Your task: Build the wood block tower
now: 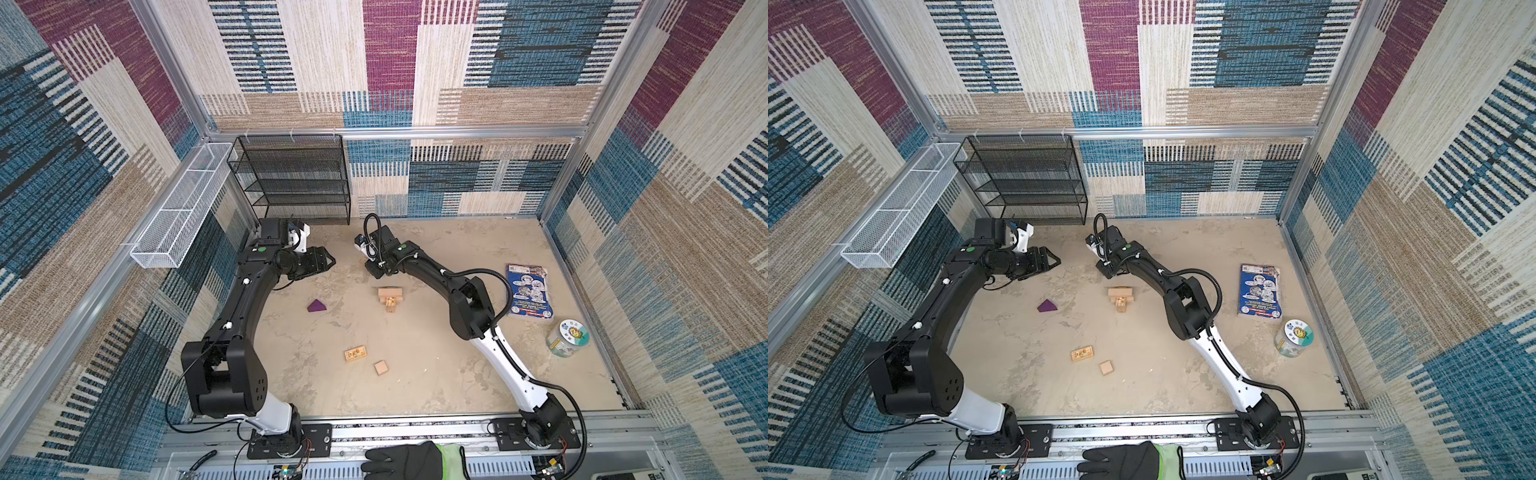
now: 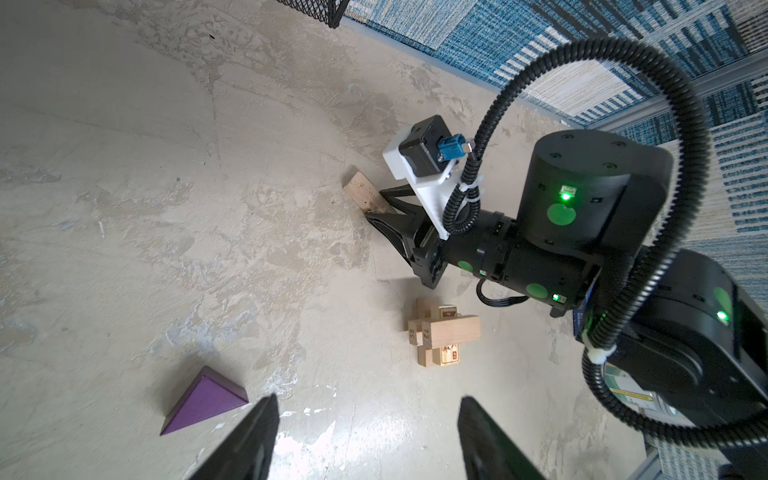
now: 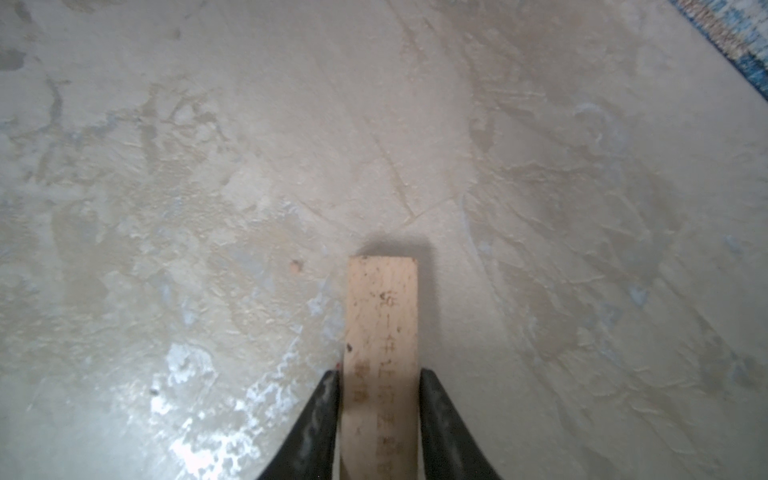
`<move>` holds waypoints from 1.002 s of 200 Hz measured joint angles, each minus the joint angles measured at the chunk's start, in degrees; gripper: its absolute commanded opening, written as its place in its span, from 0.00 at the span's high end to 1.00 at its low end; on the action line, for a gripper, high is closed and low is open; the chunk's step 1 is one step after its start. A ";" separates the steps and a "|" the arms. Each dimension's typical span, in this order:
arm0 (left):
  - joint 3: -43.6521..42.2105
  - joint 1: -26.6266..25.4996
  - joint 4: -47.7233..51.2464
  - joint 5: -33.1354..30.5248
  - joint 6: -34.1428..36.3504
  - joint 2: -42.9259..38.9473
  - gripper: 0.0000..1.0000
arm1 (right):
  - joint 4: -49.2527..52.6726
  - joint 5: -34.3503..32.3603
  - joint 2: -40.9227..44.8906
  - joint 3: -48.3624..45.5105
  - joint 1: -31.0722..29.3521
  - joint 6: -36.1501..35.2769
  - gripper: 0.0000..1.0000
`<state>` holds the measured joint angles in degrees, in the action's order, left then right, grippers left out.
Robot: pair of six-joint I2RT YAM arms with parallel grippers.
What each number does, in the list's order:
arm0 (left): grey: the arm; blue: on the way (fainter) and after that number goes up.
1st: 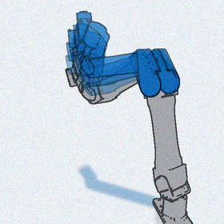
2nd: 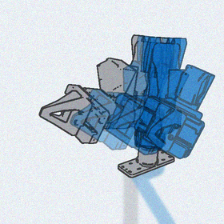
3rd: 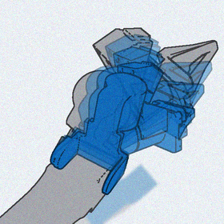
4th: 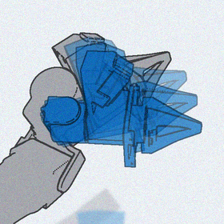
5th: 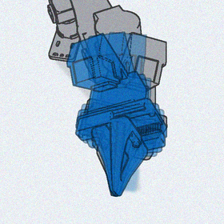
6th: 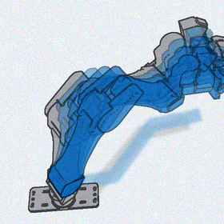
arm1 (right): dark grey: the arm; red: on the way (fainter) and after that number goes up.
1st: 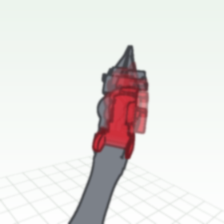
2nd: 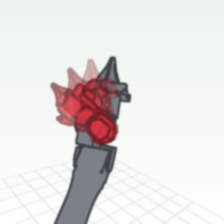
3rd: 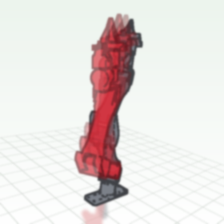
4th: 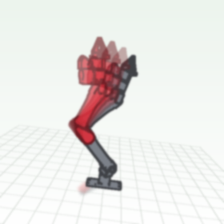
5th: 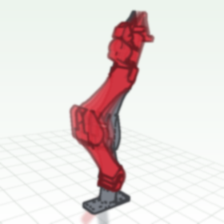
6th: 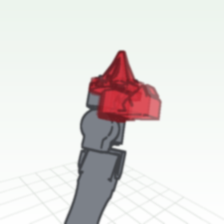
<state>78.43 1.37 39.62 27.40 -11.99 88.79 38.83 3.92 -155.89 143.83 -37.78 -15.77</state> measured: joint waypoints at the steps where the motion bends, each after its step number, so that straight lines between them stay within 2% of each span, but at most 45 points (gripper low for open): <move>1: 0.00 0.00 0.00 0.00 0.00 0.00 0.27 | 0.00 0.00 0.00 0.00 0.00 0.00 0.64; 109: 0.02 0.00 0.00 0.00 0.00 0.04 0.27 | -1.11 -0.09 0.00 0.00 0.02 0.35 0.63; 200: 0.04 0.09 0.02 0.00 0.00 0.17 0.27 | -1.73 -0.68 -0.35 0.02 0.00 0.52 0.75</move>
<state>78.48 1.45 39.64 27.40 -11.99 88.97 37.10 3.25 -156.24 143.85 -37.78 -15.25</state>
